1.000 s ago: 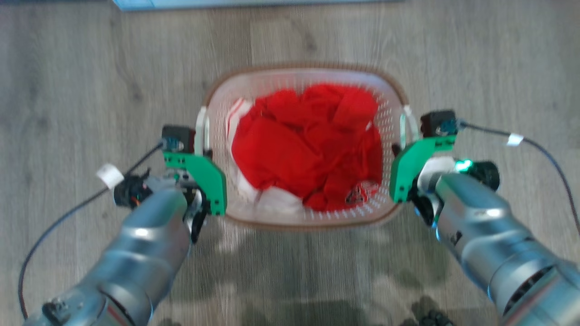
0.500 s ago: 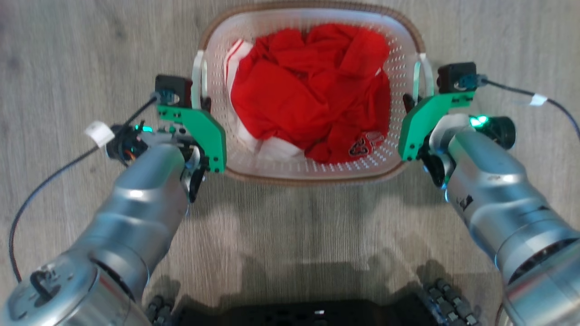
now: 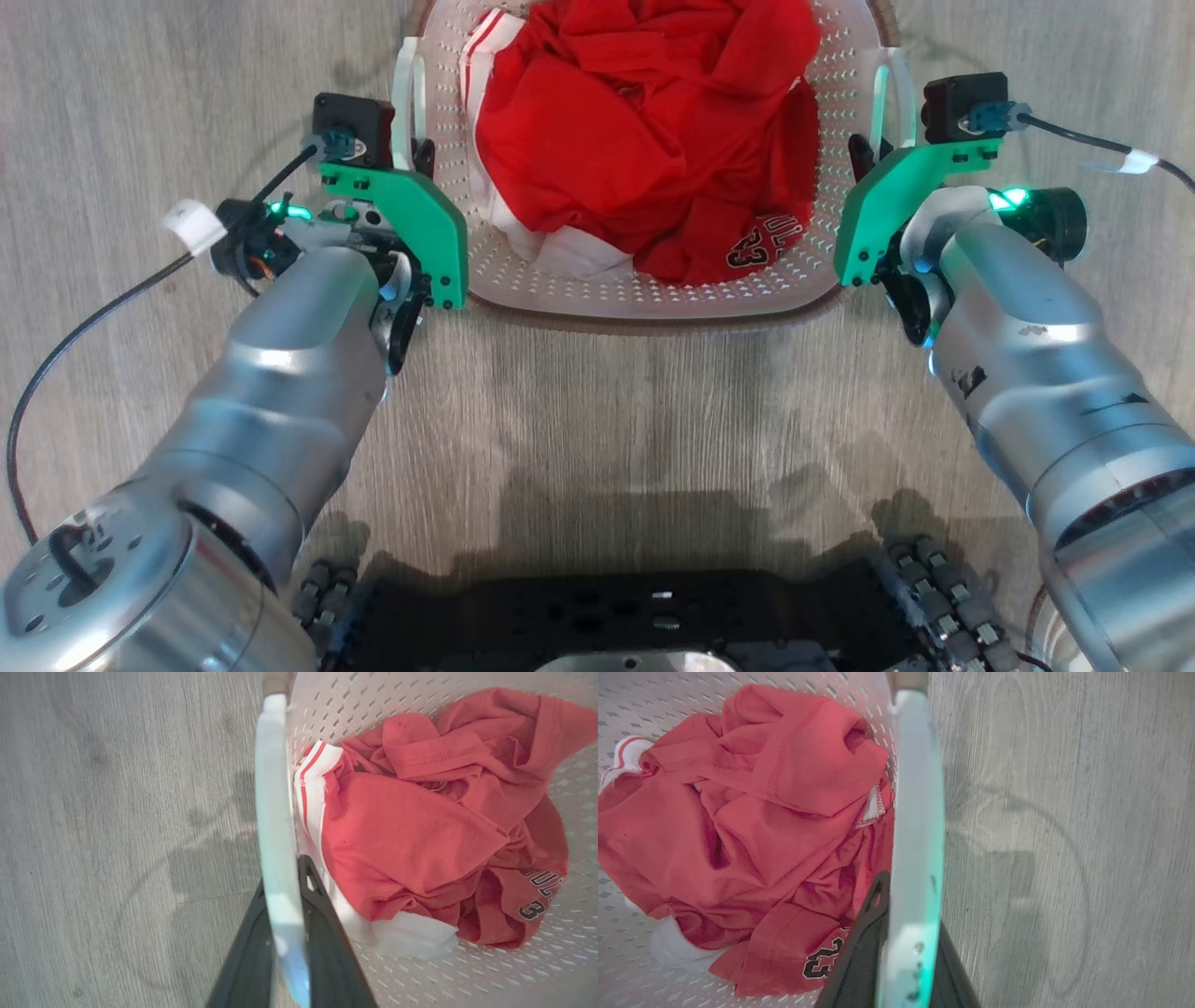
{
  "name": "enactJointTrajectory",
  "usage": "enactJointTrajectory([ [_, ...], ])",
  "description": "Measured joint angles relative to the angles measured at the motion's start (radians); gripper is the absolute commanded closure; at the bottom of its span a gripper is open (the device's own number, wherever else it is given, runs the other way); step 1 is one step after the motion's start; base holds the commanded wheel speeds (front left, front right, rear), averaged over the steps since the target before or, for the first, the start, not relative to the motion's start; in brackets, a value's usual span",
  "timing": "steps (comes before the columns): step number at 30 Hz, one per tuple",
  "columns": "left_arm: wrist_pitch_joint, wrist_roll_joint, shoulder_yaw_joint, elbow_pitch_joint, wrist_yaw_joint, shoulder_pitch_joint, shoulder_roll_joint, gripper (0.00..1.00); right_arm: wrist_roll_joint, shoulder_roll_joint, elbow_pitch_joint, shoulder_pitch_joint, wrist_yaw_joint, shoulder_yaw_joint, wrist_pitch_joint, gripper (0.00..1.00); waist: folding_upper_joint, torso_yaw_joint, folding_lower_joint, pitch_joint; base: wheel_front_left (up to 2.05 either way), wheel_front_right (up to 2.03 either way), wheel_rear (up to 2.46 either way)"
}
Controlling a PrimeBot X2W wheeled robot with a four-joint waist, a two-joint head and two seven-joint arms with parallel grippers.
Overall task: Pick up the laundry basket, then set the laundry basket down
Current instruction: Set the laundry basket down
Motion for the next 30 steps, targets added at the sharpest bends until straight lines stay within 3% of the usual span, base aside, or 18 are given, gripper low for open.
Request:
enactJointTrajectory([
  [12,-0.007,0.0,-0.02,0.0,0.0,-0.014,-0.004,1.0,-0.102,0.003,-0.001,-0.001,0.004,-0.097,0.0,1.0,0.0001,0.0,-0.0002,0.039,0.0,0.0,0.0],
  [28,-0.007,-0.002,-0.025,0.0,0.0,-0.036,-0.005,1.0,-0.082,0.0,-0.001,-0.022,0.004,-0.07,-0.004,1.0,0.0001,0.003,-0.0003,0.058,0.0,0.0,0.0],
  [29,-0.007,-0.002,-0.025,-0.001,0.001,-0.036,-0.005,1.0,-0.082,0.0,-0.001,-0.023,0.004,-0.069,-0.004,0.98,0.0001,0.003,-0.0003,0.058,0.0,0.0,0.0],
  [30,-0.006,-0.008,-0.025,-0.001,0.001,-0.036,-0.005,1.0,-0.082,0.0,-0.001,-0.024,0.004,-0.068,-0.004,0.85,0.0001,0.003,-0.0003,0.059,0.0,0.0,0.0],
])
